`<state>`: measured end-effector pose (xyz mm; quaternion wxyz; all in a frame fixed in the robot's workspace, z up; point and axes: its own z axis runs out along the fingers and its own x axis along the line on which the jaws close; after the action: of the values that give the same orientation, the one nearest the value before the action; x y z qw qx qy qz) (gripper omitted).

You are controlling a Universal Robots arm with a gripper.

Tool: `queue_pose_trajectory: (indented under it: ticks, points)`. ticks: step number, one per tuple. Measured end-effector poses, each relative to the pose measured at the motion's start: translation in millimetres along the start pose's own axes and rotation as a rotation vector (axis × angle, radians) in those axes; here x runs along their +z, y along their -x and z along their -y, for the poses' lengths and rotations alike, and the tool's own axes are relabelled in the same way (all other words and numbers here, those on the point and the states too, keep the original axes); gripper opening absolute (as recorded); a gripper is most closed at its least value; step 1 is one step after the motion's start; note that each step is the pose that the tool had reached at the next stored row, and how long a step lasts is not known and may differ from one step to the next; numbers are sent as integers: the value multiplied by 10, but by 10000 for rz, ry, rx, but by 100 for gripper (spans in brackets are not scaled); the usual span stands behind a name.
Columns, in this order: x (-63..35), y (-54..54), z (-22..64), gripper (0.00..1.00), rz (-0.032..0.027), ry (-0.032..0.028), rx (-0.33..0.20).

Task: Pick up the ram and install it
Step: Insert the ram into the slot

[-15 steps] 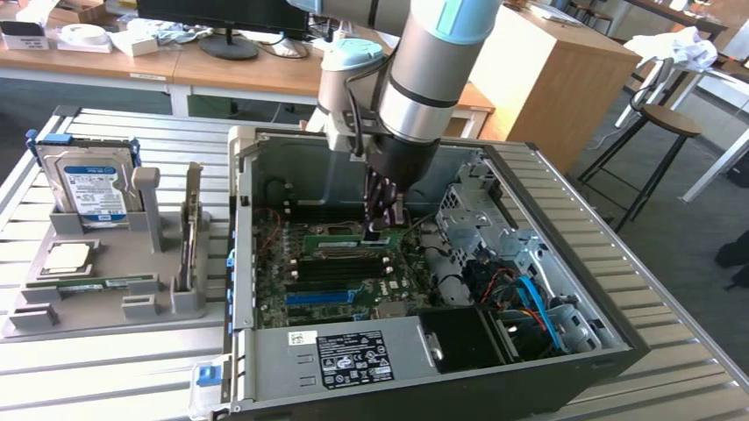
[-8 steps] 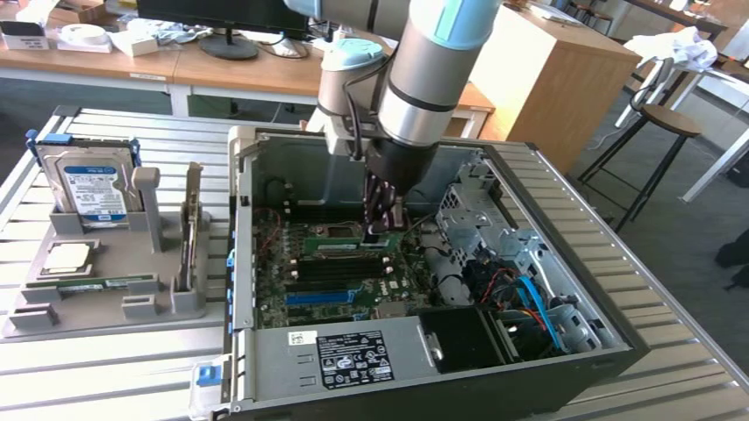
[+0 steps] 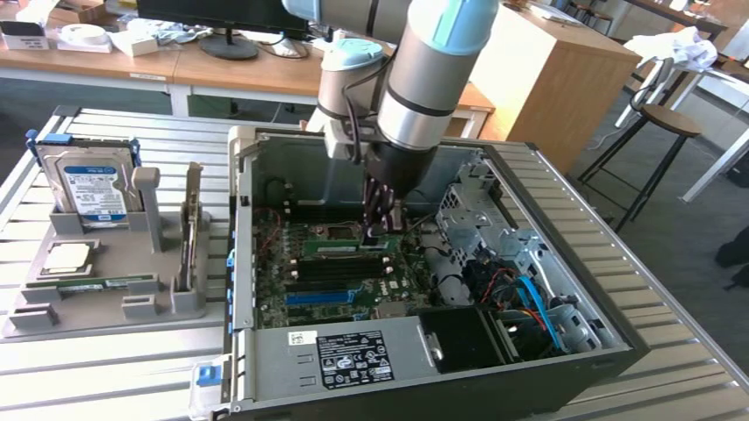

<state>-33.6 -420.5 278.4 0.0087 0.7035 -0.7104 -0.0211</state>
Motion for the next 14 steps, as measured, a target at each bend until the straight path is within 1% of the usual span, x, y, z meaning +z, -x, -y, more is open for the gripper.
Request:
queue_pose_trajectory:
  ticks: [14]
  points:
    - [95,-1,4,11,0,0,-1]
